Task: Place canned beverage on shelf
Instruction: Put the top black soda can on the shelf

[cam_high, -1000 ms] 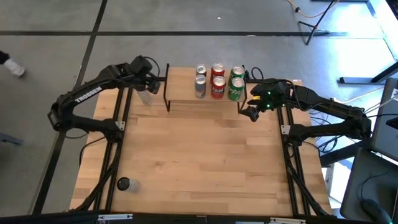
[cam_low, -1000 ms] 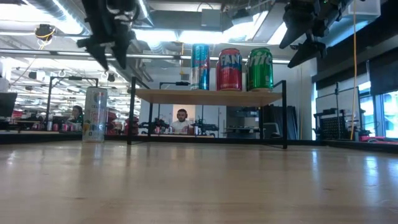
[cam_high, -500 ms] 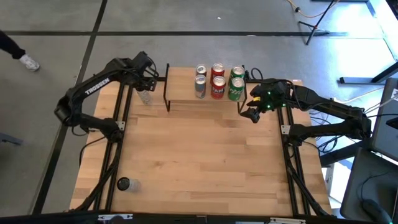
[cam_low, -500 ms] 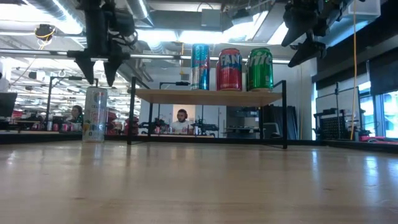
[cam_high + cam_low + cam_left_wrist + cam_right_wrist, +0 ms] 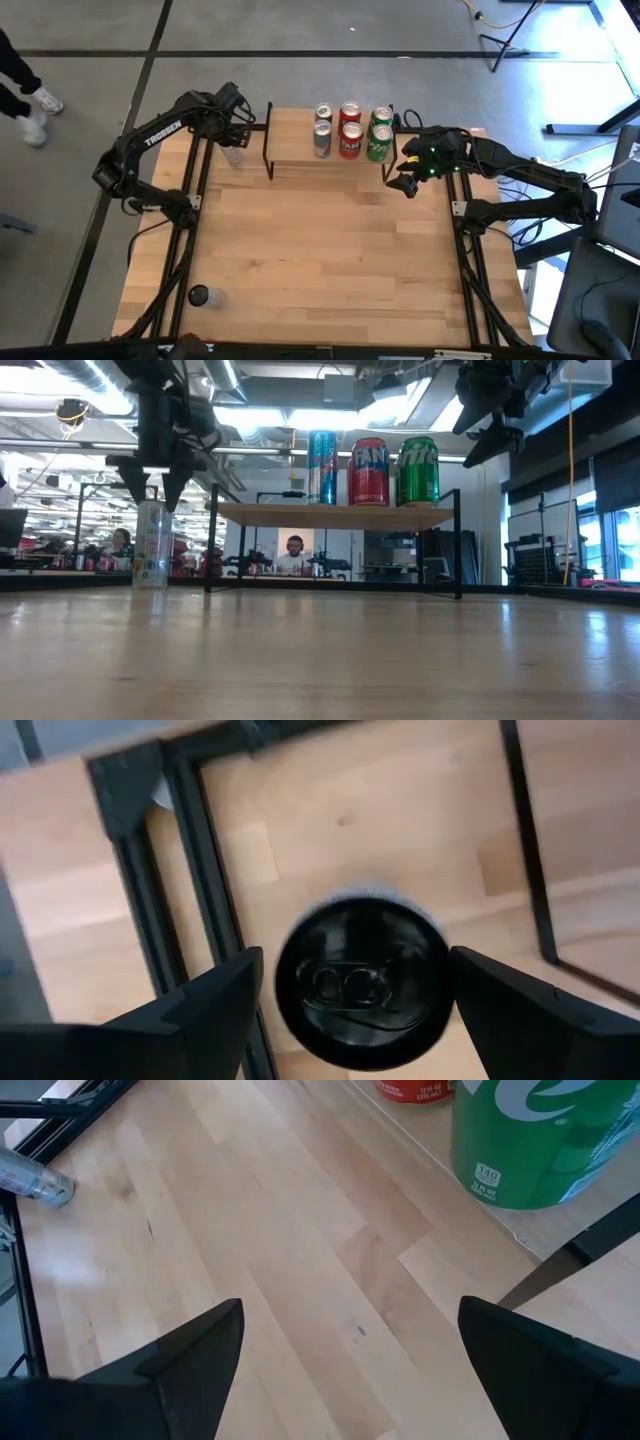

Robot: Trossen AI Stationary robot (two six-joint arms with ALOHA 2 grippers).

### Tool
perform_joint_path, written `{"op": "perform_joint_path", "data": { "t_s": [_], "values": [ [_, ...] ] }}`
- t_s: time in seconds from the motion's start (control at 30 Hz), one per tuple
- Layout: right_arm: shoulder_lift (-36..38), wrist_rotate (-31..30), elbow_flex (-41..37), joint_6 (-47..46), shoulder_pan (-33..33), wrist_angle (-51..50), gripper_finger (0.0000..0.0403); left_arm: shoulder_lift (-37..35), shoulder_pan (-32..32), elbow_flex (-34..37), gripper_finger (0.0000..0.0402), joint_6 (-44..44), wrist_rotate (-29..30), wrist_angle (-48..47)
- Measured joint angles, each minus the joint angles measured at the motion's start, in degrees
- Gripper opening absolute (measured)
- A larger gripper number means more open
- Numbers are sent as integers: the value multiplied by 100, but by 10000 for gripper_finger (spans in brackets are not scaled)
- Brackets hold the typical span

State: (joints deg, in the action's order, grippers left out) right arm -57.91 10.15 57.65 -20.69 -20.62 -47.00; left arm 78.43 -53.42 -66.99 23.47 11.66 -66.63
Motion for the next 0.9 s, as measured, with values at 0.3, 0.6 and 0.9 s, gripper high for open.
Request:
{"op": "perform_joint_path", "data": {
  "t_s": [0.3,0.6,0.9],
  "values": [
    [0,-2,1,40,0,60,353,3,-49,745,280,-160,-220,537],
    [0,-1,2,43,-2,66,353,-73,110,797,216,-643,-166,780],
    [0,-56,2,100,-2,391,353,-491,549,-322,216,-723,-764,-768]
  ]
}}
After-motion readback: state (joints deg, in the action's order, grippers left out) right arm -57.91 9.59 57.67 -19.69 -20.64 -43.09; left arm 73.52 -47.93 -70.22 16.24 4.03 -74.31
